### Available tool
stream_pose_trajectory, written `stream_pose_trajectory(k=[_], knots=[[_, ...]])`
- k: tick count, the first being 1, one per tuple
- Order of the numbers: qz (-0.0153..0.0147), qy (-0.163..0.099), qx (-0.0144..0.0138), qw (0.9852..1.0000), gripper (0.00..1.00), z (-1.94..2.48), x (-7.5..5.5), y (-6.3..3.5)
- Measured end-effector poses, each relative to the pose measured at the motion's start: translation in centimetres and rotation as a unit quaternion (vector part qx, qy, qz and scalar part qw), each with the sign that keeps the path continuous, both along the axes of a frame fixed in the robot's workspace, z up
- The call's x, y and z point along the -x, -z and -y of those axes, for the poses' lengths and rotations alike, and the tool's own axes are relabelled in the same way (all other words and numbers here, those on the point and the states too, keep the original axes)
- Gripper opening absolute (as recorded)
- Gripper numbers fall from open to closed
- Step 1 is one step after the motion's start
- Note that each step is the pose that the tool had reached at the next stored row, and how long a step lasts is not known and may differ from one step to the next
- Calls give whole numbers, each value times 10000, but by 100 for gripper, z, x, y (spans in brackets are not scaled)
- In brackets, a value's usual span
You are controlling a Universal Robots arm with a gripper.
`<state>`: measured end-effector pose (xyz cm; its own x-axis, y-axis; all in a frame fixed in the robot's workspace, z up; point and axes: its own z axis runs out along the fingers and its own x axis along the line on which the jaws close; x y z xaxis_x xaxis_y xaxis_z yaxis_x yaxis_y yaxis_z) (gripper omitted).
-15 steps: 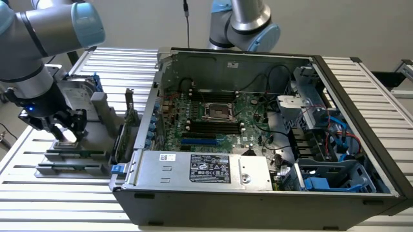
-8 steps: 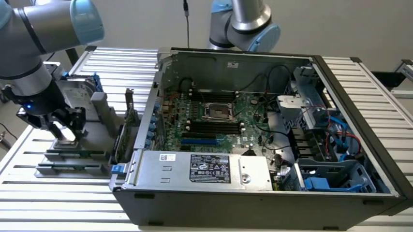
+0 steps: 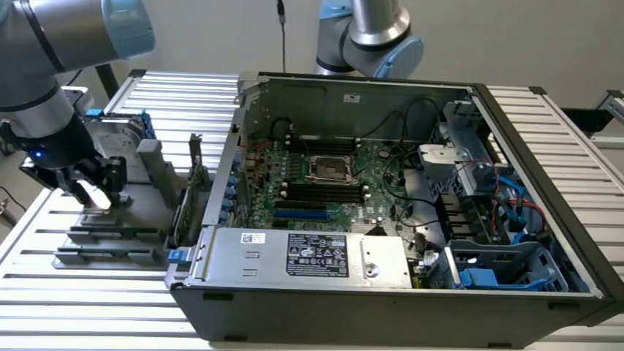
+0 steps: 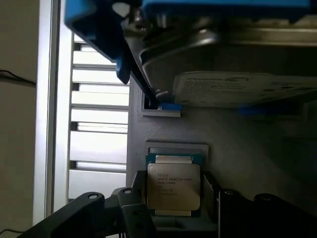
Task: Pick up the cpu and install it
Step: 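Pick up the cpu and move it towards the insertion slot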
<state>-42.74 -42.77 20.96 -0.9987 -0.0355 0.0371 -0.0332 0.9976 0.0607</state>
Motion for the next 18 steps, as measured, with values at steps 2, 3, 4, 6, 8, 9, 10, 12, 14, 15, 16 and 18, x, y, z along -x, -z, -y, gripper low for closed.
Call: stream_pose_trajectory(k=[2, 3, 4, 6, 8, 9, 10, 12, 14, 15, 16, 18], knots=[[-6, 0, 0, 10000, 55, 0, 0, -53], [-7, 0, 0, 10000, 55, 0, 0, -83], [-9, 0, -1, 10000, 55, 0, -1, -118], [-16, 0, 0, 10000, 55, 0, -3, -202], [-19, 0, 0, 10000, 55, 0, -7, -292], [-21, 0, 0, 10000, 55, 0, -10, -337], [-22, 0, 0, 10000, 55, 0, -14, -386], [-25, -1, 0, 10000, 55, 0, -23, -476], [-25, 0, 0, 10000, 55, 0, -36, -567], [-26, 0, 0, 10000, 55, 0, -43, -614], [-26, 0, 0, 10000, 55, 0, -54, -660], [-29, 0, 0, 10000, 55, 0, -81, -751]])
